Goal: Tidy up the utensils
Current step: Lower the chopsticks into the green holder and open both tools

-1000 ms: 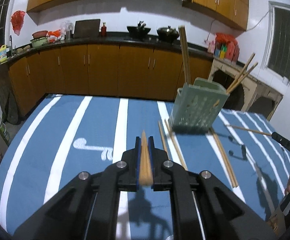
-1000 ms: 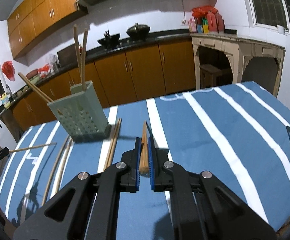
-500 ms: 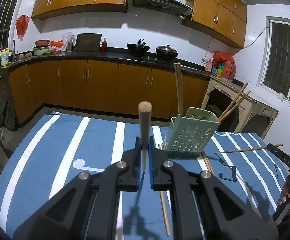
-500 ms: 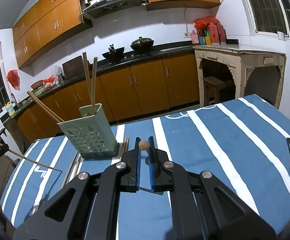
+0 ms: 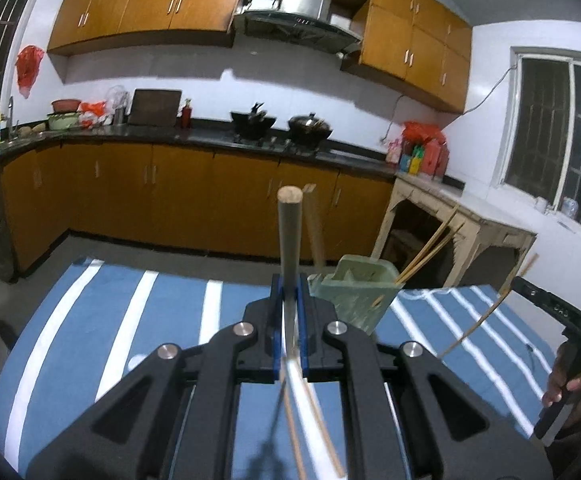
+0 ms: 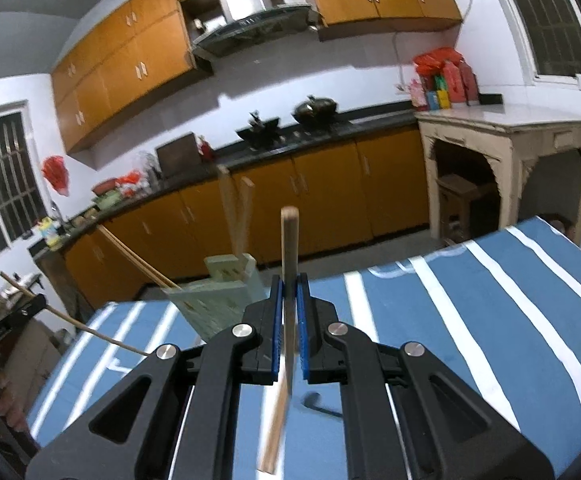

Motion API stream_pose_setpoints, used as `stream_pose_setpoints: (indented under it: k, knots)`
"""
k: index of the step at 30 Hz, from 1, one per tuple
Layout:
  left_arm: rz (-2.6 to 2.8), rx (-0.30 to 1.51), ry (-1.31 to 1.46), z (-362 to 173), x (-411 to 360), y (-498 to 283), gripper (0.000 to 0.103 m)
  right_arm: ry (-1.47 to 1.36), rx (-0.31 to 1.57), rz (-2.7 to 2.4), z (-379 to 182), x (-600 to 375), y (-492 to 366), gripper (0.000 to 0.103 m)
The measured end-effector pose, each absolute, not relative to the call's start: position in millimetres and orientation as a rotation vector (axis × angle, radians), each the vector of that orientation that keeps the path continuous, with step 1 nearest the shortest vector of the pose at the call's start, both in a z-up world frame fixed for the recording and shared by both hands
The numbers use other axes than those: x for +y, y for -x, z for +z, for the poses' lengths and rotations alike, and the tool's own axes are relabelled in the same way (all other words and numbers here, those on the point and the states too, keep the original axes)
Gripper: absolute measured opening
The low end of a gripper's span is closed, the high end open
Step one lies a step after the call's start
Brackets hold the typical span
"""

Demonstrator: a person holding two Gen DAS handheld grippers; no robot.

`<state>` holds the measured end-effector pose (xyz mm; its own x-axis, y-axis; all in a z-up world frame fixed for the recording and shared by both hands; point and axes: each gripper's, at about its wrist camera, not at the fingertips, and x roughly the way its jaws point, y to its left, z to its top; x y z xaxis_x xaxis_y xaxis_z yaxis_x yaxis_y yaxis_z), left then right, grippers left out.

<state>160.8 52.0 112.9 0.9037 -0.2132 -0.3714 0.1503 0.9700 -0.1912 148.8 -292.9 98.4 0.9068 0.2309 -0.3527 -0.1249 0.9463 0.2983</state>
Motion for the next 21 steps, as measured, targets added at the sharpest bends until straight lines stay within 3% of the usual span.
stream_pose_setpoints:
  k: [12, 21]
  knots:
    - [-0.268, 0.3, 0.13, 178.4, 14.7, -180.9, 0.008, -0.241, 0.172, 0.272, 174.9, -259.6, -165.0, 0.008]
    - [-0.245, 0.295, 0.102, 186.0, -14.4, -229.7, 0.008, -0.221, 0.071, 0.212, 180.3, -238.4, -206.8, 0.008]
